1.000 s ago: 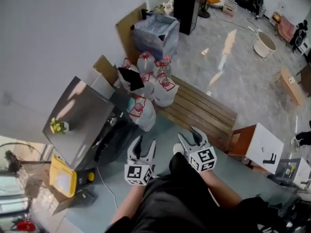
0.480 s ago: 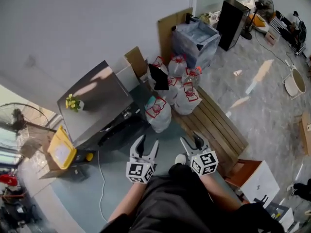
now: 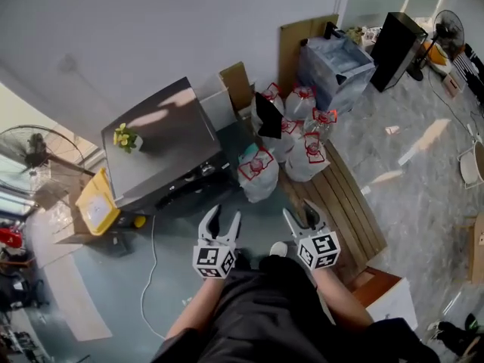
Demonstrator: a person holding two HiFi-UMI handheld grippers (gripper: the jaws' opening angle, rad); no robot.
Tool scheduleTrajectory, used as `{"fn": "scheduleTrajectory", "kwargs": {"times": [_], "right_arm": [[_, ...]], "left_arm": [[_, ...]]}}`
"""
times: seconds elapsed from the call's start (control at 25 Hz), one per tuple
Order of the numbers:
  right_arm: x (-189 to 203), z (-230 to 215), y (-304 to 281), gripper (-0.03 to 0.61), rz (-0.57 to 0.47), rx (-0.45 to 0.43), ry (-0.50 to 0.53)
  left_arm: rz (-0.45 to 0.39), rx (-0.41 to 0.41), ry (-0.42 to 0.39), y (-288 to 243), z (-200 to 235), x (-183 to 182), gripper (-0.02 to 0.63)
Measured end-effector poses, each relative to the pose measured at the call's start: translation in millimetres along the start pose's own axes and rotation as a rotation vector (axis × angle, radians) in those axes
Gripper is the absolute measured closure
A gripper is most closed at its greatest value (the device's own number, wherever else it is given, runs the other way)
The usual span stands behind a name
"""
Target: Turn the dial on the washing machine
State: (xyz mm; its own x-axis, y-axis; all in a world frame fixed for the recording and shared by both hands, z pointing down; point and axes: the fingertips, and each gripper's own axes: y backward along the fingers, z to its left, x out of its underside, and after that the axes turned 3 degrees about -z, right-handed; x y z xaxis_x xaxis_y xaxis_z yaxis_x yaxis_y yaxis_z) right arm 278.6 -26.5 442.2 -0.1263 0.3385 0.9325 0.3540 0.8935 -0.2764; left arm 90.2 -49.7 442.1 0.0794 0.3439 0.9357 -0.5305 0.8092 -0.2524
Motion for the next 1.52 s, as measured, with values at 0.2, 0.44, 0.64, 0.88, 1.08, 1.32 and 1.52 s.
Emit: {"fn": "scheduleTrajectory", "kwargs": {"times": [0.2,0.44,0.64,0.88,1.08,1.32,1.52], "right_arm": [[10,-14,-27,0.376,0.048,0.028,0.011],[0,-4,-68,0.376,0.071,0.012,0.044],[3,15,-102,0.376,0.084,-0.042,0.078],[15,34,-132,0.376,0.114,-0.079,0.046],[26,38,-146,0.376,0.137,-0.078,0.033],[41,49,-155,0.376,0.165,-0.091,0.018],[58,59,-163,0.376,0.182,-0.119,0.003]], "left_arm": [[0.016,-0.067,0.011,-15,39,15,0.402],[0.017,-0.099,0.045,-39,83,25,0.402],[-0.014,-0.198,0.086,-69,133,45,0.402],[-0.009,-0.247,0.1,-94,164,61,0.402],[0.031,-0.258,0.106,-119,180,90,0.396],[0.066,-0.306,0.111,-137,205,119,0.385],[0.083,-0.363,0.114,-149,223,141,0.381]]}}
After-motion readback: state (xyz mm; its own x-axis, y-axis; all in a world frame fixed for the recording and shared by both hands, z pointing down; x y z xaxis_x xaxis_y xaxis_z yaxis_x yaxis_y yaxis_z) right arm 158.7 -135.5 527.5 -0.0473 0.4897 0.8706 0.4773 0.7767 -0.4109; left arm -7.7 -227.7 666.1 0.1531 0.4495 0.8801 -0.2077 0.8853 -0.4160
